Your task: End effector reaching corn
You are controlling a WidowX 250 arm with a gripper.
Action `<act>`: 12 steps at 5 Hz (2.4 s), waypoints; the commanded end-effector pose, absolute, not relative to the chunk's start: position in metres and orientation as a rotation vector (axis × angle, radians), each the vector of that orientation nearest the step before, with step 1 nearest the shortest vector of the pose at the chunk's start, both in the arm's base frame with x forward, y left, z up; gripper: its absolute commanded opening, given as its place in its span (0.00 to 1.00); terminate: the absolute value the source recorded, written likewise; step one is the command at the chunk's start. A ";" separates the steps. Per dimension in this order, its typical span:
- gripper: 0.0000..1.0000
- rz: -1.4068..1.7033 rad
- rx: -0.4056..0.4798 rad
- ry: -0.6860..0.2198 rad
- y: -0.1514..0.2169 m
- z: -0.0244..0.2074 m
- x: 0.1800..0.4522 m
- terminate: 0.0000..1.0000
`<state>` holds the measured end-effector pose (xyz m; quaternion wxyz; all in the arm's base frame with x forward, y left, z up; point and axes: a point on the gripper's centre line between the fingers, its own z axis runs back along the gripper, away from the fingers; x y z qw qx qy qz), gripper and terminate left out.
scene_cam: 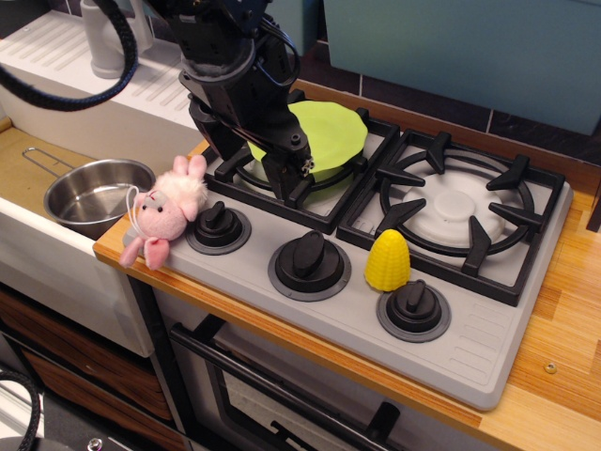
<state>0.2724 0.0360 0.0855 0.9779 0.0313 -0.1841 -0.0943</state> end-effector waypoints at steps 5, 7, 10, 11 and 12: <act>1.00 -0.126 0.091 -0.381 -0.032 0.109 0.256 0.00; 1.00 -0.150 0.076 -0.361 -0.043 0.121 0.272 0.00; 1.00 -0.223 0.037 -0.366 -0.045 0.106 0.313 0.00; 1.00 -0.221 0.041 -0.364 -0.046 0.103 0.313 0.00; 1.00 -0.229 0.056 -0.357 -0.040 0.095 0.302 0.00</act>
